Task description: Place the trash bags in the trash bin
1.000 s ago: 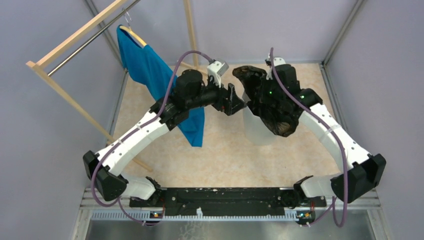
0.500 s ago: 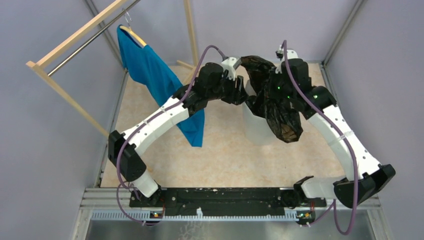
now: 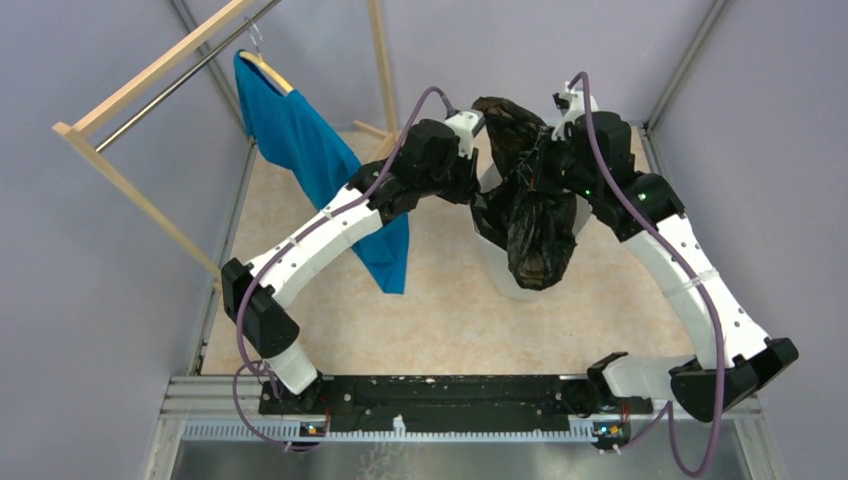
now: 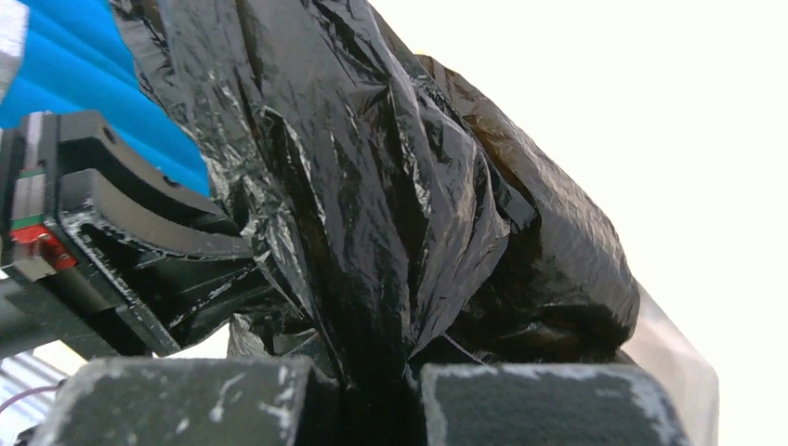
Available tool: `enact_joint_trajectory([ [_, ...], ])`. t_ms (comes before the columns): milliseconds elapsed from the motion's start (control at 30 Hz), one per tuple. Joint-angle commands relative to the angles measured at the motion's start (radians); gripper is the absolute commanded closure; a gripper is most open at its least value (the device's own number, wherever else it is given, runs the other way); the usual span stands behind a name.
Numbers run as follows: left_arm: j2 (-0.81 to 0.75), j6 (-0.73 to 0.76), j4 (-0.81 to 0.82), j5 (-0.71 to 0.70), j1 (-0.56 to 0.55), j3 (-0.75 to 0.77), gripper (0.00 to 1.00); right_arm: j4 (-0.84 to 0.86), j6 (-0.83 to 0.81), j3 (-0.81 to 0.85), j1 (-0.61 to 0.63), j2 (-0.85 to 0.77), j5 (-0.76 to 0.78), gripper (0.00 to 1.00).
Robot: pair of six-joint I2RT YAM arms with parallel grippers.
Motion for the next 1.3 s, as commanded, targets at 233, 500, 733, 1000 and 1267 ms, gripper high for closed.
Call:
enact_joint_trajectory([
  [233, -0.088, 0.007, -0.112, -0.020, -0.001, 0.040, 0.78, 0.083, 0.061, -0.026, -0.007, -0.027, -0.156, 0.98],
  [500, -0.029, -0.023, -0.196, -0.038, 0.000, 0.183, 1.00, 0.055, 0.041, -0.034, -0.007, -0.047, -0.103, 0.98],
  [733, -0.037, -0.046, -0.229, -0.089, 0.000, 0.178, 0.97, 0.049, 0.032, -0.023, -0.005, -0.025, -0.145, 0.98],
  [1000, -0.072, -0.023, -0.245, -0.143, 0.000, 0.121, 0.48, 0.043, 0.025, 0.010, 0.064, 0.019, -0.153, 0.98],
  [1267, -0.171, 0.057, -0.299, -0.162, 0.000, 0.166, 0.18, 0.061, 0.050, 0.024, 0.065, -0.003, -0.137, 0.95],
])
